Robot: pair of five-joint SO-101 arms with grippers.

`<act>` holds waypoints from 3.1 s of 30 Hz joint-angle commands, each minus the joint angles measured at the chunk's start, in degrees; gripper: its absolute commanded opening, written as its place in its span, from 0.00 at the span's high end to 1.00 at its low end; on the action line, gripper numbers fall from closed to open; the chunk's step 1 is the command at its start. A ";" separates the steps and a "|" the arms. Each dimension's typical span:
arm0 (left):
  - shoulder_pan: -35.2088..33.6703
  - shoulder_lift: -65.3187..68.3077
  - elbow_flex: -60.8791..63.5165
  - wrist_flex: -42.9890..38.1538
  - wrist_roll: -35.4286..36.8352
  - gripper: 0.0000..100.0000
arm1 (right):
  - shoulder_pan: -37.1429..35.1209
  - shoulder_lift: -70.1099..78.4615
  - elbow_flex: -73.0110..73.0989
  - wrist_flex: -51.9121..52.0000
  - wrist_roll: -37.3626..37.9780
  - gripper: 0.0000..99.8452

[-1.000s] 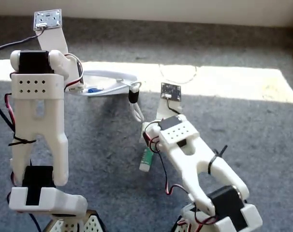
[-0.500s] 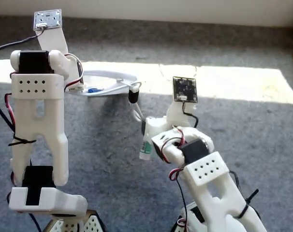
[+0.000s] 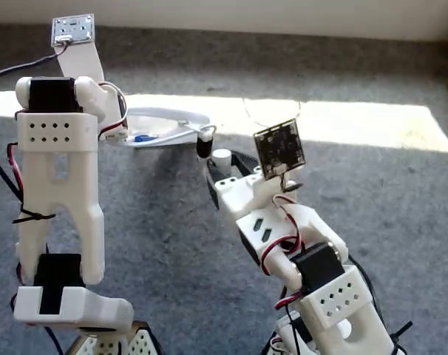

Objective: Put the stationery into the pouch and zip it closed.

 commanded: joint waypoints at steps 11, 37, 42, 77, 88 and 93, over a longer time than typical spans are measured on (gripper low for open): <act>-0.92 0.40 0.40 -0.79 -0.53 0.99 | -12.70 -1.89 -2.51 -21.67 13.19 0.99; -1.10 0.40 0.40 -0.79 -0.62 0.99 | -17.54 10.42 -2.07 -59.38 24.70 0.99; -1.10 0.40 0.40 -0.79 -0.62 0.99 | -15.69 14.37 -2.07 -64.13 24.70 0.99; -1.19 0.40 0.40 -0.79 -0.62 0.99 | -9.98 23.25 -0.22 -68.00 24.79 0.96; -1.19 0.40 0.40 -0.79 -0.62 0.99 | -10.15 22.55 -0.57 -62.90 24.79 0.83; -1.19 0.40 0.40 -0.79 -0.62 0.99 | -10.07 22.55 -0.40 -62.81 24.79 0.83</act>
